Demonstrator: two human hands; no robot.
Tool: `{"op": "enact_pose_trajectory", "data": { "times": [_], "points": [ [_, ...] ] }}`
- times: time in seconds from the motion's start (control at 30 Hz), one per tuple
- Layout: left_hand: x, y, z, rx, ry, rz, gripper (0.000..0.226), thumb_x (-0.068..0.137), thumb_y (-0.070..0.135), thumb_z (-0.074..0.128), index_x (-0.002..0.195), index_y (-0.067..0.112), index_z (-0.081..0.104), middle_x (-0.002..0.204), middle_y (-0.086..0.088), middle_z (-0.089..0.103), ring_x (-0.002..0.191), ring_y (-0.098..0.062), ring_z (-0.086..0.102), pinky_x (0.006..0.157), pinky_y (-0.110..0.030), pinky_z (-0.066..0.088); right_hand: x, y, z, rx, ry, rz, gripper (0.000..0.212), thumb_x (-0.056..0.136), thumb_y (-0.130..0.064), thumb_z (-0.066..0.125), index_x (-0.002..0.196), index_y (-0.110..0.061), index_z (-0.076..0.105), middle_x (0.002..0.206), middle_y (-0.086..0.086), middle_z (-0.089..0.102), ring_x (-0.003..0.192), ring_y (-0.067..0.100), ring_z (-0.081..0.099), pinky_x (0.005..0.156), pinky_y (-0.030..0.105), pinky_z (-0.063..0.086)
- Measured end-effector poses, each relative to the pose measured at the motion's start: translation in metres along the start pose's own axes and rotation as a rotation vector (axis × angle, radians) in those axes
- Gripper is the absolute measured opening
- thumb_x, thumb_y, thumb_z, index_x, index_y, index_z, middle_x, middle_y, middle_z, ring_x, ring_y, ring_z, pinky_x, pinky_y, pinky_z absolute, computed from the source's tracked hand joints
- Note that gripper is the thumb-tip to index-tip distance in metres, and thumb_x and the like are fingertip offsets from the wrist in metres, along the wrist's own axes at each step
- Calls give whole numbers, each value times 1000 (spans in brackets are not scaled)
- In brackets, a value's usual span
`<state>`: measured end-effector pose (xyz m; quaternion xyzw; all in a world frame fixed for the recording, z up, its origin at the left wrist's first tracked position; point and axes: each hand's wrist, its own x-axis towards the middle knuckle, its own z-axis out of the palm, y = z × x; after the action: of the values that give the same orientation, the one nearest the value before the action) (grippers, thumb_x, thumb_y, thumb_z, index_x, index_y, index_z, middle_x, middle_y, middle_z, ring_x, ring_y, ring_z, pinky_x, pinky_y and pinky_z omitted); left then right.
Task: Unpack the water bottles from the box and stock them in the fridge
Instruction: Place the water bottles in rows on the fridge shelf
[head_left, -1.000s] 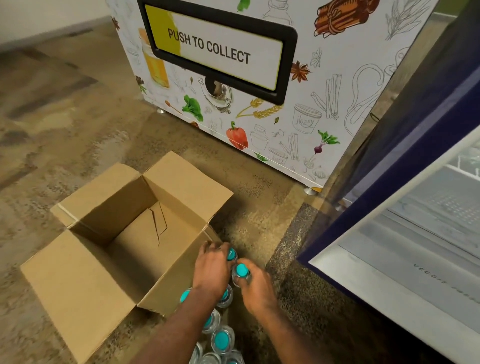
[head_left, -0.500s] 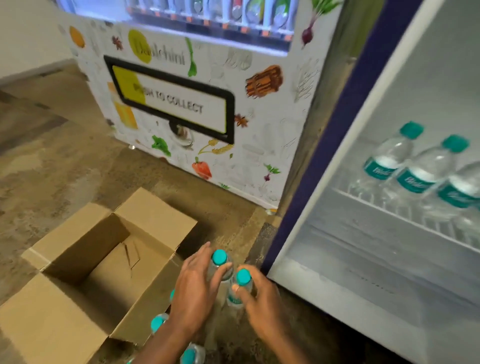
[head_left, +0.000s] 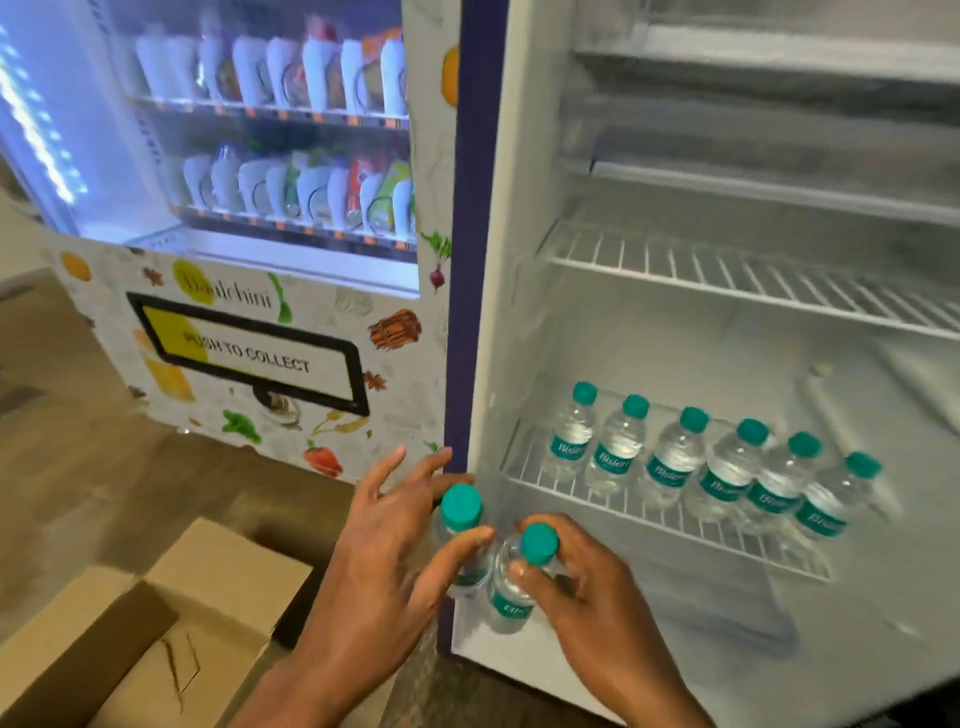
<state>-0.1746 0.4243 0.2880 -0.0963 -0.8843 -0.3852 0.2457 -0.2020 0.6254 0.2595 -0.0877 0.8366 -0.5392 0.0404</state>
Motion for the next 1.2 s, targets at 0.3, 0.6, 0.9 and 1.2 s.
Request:
{"op": "enact_pose_trajectory", "data": {
  "times": [0.3, 0.6, 0.9, 1.2],
  "points": [
    [83, 56, -19, -31, 66, 182, 51, 96, 56, 54, 130, 20, 67, 138, 17, 50, 139, 31, 0, 120, -53, 19, 24, -78, -81, 212, 313, -159, 15, 90, -23, 69, 104, -27, 67, 99, -8, 73, 94, 8, 69, 84, 34, 56],
    [111, 59, -15, 38, 60, 170, 72, 95, 80, 35, 131, 26, 65, 145, 8, 60, 147, 0, 36, 129, -55, 0, 81, -82, -113, 479, 567, -98, 14, 89, -20, 71, 97, -30, 64, 99, -2, 72, 96, 16, 70, 82, 34, 59],
    [128, 50, -2, -10, 80, 273, 55, 98, 65, 50, 130, 23, 67, 144, 9, 61, 143, 1, 44, 128, -61, 4, 143, -70, -111, 472, 655, -41, 12, 87, -27, 73, 90, -33, 63, 94, -6, 70, 90, 15, 70, 86, 46, 59],
    [141, 39, 18, -10, 182, 420, 46, 99, 46, 61, 128, 11, 68, 141, 2, 63, 137, -8, 54, 122, -66, 15, 198, -56, -112, 303, 690, 1, 21, 88, -28, 73, 103, -18, 62, 98, -4, 65, 95, 16, 64, 85, 29, 50]
  ]
}}
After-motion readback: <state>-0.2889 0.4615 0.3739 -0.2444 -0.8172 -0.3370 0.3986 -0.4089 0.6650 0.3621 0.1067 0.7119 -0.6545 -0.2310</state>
